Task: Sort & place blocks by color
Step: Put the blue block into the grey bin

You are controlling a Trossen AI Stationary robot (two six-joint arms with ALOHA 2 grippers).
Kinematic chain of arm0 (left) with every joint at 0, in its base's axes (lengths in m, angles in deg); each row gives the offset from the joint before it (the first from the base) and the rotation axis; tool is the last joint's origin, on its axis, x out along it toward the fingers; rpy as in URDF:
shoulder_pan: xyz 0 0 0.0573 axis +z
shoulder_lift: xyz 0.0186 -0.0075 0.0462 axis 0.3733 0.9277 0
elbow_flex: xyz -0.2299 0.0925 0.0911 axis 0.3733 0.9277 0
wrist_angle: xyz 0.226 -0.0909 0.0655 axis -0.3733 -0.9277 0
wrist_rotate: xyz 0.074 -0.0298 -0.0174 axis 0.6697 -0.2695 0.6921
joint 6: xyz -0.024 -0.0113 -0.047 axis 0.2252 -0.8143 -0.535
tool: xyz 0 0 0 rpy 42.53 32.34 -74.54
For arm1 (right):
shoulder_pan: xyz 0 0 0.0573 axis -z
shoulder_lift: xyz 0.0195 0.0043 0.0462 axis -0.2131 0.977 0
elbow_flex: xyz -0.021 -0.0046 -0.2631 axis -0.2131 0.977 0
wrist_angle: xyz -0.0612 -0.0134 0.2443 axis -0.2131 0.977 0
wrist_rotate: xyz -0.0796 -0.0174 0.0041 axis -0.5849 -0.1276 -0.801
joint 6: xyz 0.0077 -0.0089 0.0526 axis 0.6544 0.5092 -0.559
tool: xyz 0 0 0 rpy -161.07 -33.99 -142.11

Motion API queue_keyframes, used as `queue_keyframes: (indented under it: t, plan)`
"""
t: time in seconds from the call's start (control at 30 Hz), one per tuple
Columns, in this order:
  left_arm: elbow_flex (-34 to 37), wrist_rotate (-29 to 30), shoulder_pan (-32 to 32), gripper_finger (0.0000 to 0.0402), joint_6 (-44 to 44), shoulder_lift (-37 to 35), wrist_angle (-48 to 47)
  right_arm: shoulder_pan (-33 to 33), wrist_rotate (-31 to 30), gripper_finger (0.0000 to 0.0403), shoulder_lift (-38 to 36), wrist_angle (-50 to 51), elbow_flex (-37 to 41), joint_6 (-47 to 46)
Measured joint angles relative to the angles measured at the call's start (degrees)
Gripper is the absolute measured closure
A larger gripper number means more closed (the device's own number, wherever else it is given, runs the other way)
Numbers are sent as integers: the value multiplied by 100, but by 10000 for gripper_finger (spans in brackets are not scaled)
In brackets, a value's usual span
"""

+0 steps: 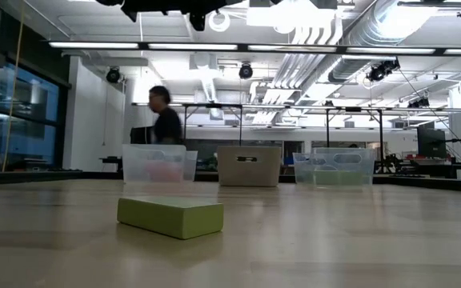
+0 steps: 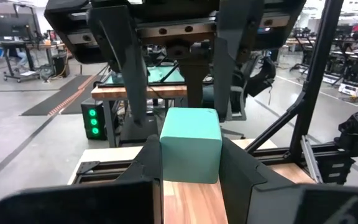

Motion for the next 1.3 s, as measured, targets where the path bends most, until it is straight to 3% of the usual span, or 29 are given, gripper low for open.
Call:
queue_keyframes:
  t: [0.77, 0.87, 1.03, 1.3]
  plan:
    - [0, -15, 0, 339, -151, 0, 191, -2, -151, 186, 87, -167, 2, 46]
    - [0, 2, 0, 339, -151, 0, 195, -2, -157, 213, 87, -170, 2, 3]
    - [0, 52, 7, 339, -186, 0, 176, -6, -142, 296, 87, -168, 2, 9]
    - [0, 36, 4, 339, -177, 0, 152, -4, -106, 298, 90, -163, 2, 5]
